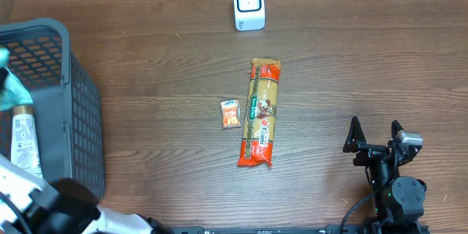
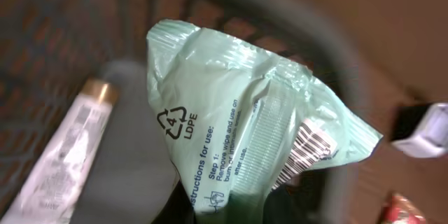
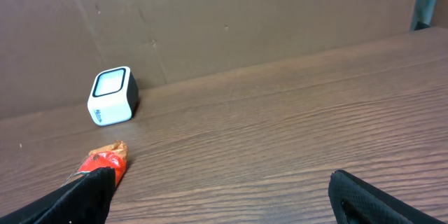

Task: Scan the item barcode
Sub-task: 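Lift the green wipes pack and carry it next to the Kleenex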

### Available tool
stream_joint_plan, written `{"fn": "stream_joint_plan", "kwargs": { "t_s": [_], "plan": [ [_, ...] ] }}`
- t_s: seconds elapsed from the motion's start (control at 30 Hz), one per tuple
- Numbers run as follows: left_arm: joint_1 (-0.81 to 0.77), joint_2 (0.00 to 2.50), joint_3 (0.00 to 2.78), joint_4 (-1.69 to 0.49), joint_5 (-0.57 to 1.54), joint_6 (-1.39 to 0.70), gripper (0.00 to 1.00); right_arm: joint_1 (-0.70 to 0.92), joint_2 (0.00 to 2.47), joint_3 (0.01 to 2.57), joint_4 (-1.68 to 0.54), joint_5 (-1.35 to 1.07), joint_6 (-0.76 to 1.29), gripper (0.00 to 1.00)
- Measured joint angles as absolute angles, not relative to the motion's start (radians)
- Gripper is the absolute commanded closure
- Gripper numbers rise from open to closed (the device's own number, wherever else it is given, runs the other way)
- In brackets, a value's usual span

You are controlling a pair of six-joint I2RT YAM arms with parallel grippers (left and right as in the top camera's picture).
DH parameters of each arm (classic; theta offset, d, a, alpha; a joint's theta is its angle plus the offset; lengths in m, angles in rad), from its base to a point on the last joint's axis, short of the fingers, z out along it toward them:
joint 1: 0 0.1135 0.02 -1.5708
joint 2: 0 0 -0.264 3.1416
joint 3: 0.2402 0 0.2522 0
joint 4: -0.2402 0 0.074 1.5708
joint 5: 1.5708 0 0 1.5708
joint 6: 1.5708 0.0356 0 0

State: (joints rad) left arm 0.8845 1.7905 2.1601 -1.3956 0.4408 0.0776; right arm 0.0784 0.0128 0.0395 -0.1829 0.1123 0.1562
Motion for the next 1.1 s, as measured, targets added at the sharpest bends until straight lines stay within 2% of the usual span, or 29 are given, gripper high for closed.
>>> {"fn": "stream_joint_plan", "kwargs": {
  "t_s": [0.2, 0.37, 0.53, 0.8, 1.1],
  "plan": [
    [0.769, 1.612, 2.31, -1.408, 0.537, 0.077, 0.96, 0.078, 0.013, 0.039, -0.183, 0.112, 0.156, 0.0],
    [0.58, 1.481, 2.339, -1.396, 0.575, 0.076, 0.96, 0.078, 0.013, 0.039, -0.183, 0.112, 0.156, 0.0],
    [0.398, 1.46, 2.345, -1.473, 0.578, 0.054, 0.96, 0.078, 0.013, 0.039, -0.183, 0.112, 0.156, 0.0],
    [0.14, 1.562, 2.268, -1.575, 0.369, -0.034, 0.96, 0.078, 0.013, 0.039, -0.183, 0.112, 0.156, 0.0],
    [-0.081, 1.656, 1.942, -1.494, 0.166, -0.169, 0.96, 0.078, 0.013, 0.039, -0.183, 0.112, 0.156, 0.0]
  ]
}}
